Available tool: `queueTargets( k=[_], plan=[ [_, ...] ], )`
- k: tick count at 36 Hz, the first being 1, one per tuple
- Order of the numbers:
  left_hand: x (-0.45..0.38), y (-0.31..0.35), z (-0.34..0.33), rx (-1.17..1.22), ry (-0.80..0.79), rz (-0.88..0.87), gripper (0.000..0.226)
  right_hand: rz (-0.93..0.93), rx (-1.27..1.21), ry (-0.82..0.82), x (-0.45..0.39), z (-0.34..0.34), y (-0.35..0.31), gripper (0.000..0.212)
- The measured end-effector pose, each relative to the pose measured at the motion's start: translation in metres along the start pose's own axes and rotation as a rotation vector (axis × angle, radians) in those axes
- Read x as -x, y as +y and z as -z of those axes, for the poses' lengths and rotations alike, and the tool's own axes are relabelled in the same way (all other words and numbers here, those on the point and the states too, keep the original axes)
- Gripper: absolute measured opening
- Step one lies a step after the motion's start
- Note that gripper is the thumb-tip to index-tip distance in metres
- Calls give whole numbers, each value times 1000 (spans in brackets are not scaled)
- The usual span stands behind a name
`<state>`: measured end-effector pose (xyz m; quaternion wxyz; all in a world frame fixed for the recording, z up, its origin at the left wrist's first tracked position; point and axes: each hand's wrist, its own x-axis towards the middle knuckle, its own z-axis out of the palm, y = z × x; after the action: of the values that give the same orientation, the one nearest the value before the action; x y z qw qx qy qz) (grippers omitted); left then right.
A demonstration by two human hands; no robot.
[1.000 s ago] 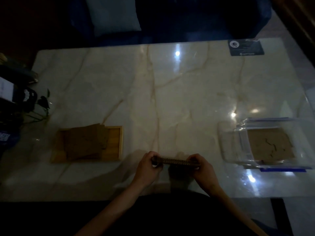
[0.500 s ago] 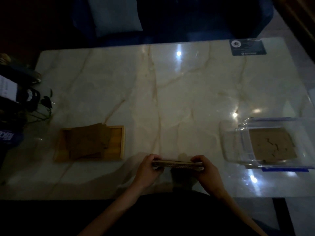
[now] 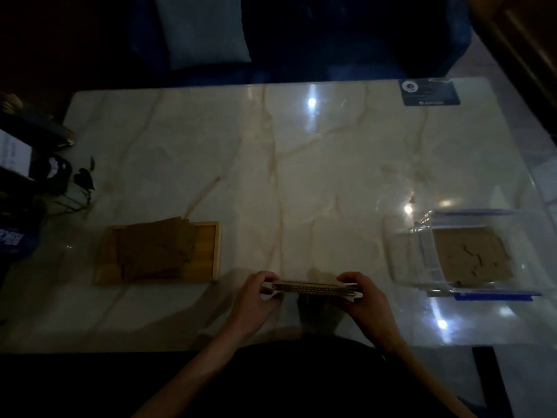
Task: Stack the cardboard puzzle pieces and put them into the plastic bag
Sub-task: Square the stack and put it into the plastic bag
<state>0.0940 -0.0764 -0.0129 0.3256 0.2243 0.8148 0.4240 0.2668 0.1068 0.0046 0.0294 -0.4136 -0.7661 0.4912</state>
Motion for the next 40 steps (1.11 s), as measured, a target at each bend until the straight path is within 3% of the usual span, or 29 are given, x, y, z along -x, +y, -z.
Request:
queueTargets(
  k=[12, 21, 25, 30, 40],
  plan=[
    [2, 3, 1, -13, 19, -35, 25, -15, 59, -19, 1, 11, -1, 26],
    [9, 21, -12, -60, 6, 39, 11, -80, 29, -173, -18, 37, 2, 23],
    [16, 41, -29, 16, -22, 82, 7, -112, -28, -237, -23, 66, 4, 17],
    [22, 73, -61, 131, -73, 111, 9, -169, -139, -263, -17, 116, 4, 30],
    [19, 136, -149, 267, -15, 175, 19, -246, -369, -134, -2, 218, 45, 33]
  ],
)
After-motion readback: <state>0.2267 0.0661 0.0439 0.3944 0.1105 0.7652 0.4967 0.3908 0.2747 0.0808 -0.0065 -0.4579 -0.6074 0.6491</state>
